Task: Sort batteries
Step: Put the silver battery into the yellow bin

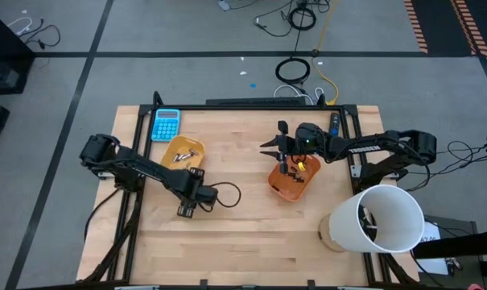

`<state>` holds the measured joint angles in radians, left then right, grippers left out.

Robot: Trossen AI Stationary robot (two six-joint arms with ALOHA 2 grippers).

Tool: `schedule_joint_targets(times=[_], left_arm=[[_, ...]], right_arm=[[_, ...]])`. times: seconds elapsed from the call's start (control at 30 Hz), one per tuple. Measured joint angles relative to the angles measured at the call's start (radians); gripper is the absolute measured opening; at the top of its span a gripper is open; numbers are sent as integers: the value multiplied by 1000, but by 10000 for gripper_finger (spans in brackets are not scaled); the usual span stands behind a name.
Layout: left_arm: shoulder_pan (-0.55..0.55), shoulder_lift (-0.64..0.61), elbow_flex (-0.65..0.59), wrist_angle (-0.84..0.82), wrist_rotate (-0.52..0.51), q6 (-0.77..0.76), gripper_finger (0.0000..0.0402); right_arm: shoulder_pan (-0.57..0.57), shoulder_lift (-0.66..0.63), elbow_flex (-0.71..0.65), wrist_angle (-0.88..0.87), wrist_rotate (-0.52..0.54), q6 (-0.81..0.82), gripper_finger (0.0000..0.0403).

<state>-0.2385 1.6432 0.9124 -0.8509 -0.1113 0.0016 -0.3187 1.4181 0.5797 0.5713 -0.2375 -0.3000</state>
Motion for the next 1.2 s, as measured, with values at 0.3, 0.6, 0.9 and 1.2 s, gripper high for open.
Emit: schedule_joint_targets(times=[0.3,0.6,0.9,1.2], left_arm=[[-19,55,7,-50,-82,7,200],[20,95,11,-43,-6,58,187],[41,97,10,-36,35,244,99],[42,97,8,-13,24,366,21]], right_arm=[[0,0,0,-17,0,21,86],[1,0,0,-21,0,19,86],[-2,0,0,8,0,-11,86],[-3,0,0,8,0,-45,86]])
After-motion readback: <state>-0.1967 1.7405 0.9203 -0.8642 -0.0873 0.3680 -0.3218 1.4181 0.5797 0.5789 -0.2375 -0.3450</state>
